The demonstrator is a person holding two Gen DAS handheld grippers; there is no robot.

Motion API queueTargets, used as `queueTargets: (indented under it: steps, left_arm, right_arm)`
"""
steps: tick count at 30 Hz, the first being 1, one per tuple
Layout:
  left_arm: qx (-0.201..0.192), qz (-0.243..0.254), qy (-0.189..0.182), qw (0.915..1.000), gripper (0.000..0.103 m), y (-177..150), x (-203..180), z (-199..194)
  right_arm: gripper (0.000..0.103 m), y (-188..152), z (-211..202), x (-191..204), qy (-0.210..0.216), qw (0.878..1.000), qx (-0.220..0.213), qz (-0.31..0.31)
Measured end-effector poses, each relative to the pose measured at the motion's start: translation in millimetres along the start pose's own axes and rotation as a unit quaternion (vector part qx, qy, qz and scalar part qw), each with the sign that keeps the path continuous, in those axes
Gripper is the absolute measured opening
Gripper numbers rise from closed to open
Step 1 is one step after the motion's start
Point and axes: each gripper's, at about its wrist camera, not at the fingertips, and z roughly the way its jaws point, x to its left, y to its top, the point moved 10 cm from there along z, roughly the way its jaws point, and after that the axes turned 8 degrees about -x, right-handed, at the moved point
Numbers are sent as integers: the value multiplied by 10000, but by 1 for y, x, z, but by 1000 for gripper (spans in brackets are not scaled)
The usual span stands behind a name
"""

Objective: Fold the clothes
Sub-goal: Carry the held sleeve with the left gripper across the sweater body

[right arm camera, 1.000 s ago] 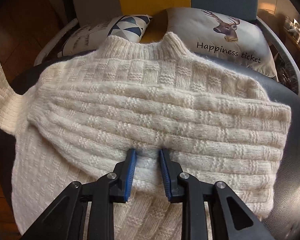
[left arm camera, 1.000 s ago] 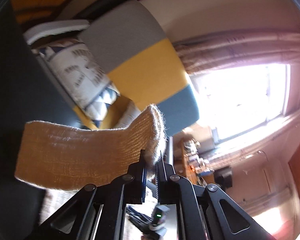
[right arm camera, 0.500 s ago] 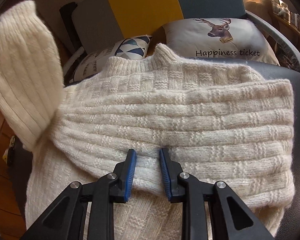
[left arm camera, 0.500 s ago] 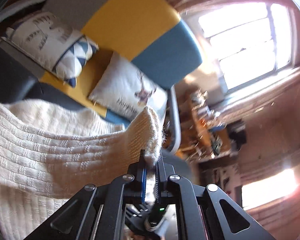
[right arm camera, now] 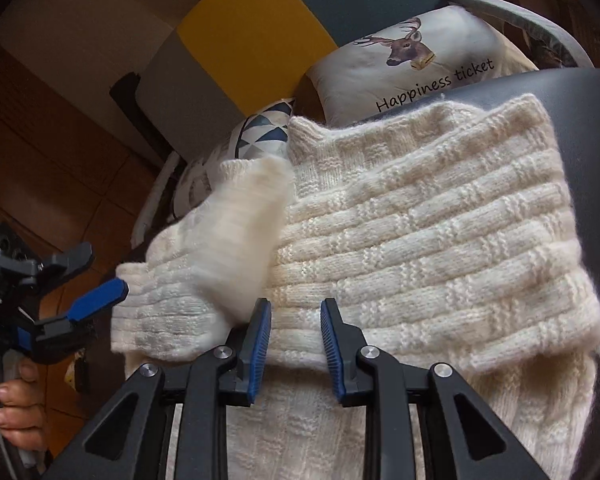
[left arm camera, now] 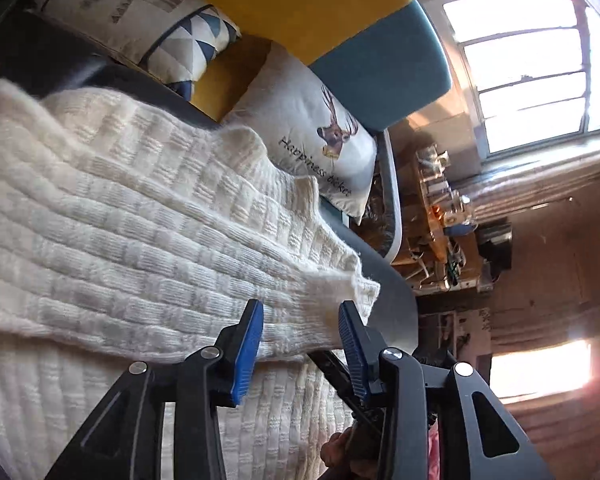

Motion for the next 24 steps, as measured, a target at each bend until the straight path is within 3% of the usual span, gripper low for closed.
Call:
queueTargets:
  steps: [6, 11, 15, 20, 24]
  left_arm:
    - [-399, -754, -174, 9962, 43, 5, 67, -63]
    - [-613, -1542, -243, 9858, 43, -2, 130, -88]
    - [-833, -2143, -497, 9719, 43, -2, 160, -99]
    - [-1057, -2635, -875, 9548, 43, 8, 167, -97]
    - [-1123, -2764, -803, 9511, 44, 14, 168, -84]
  right_arm:
    - [27, 2, -8, 3, 576, 9922, -244, 1075]
    - [33, 1, 1, -9, 662, 9693, -407, 2334]
    - [33, -3, 14, -12, 545, 9652, -425, 2521]
    - [31, -5, 25, -7, 345, 9768, -450, 2067]
    - [31, -8, 24, 2, 391, 9859, -424, 1571]
